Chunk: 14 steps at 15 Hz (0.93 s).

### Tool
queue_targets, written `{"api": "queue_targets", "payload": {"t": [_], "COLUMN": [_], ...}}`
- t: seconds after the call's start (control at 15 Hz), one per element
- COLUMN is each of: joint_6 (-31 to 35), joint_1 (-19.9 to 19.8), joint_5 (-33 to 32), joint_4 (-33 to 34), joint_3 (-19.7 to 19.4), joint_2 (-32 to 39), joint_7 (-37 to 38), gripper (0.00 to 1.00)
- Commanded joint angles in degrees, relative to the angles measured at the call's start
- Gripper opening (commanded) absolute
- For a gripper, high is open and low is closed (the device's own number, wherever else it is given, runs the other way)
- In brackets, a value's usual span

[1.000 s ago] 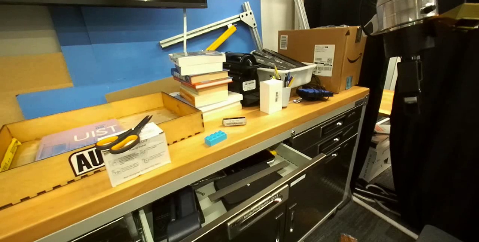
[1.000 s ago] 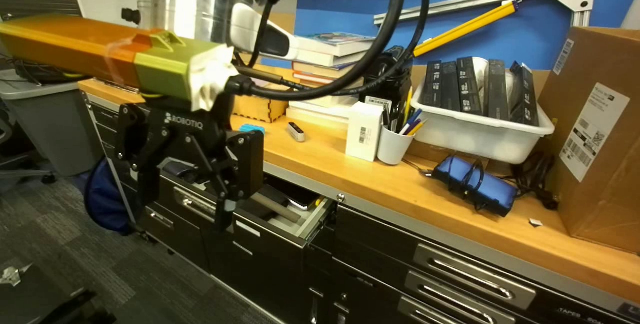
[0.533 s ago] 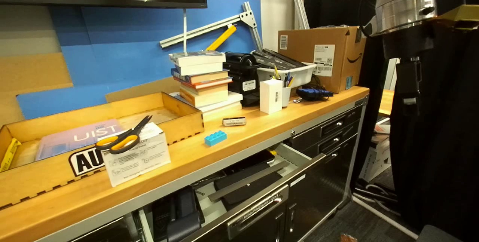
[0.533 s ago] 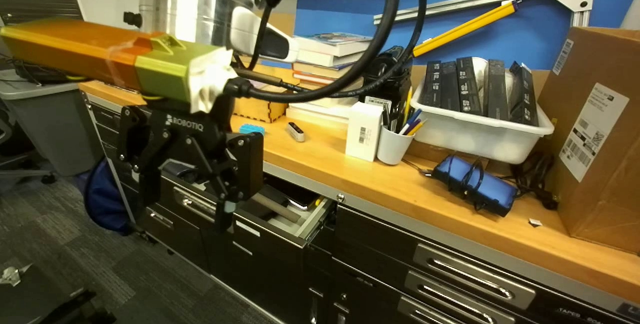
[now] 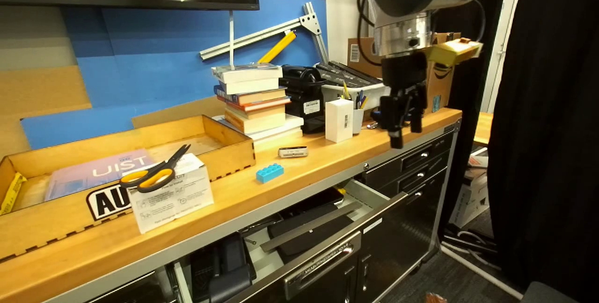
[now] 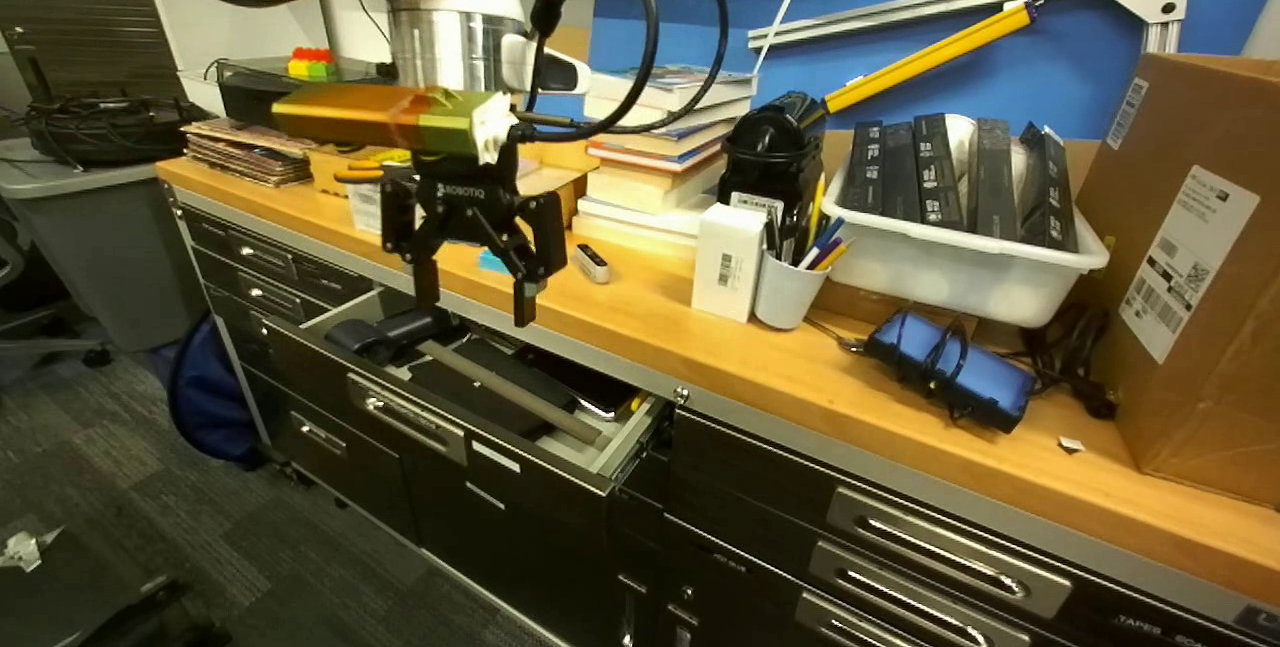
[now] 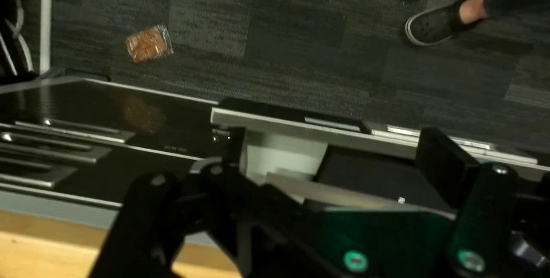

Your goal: Pick up the blue block, put it in the drawer and close the drawer.

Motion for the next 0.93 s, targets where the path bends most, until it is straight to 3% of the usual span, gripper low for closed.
{"api": "queue_targets", "payload": {"t": [0.0,0.47,0.87], "joint_6": [3.4,5.6,8.2], "joint_1": [1.5,2.8,4.0], "joint_5": [4.4,7.6,8.2], "joint_4": [10.7,24.2,29.7], "joint_3": [3.0,7.8,10.7], "joint_2": [10.4,24.2,31.7], "joint_7": [3.4,1.4,3.9], "gripper": [1.0,1.0,1.0]}}
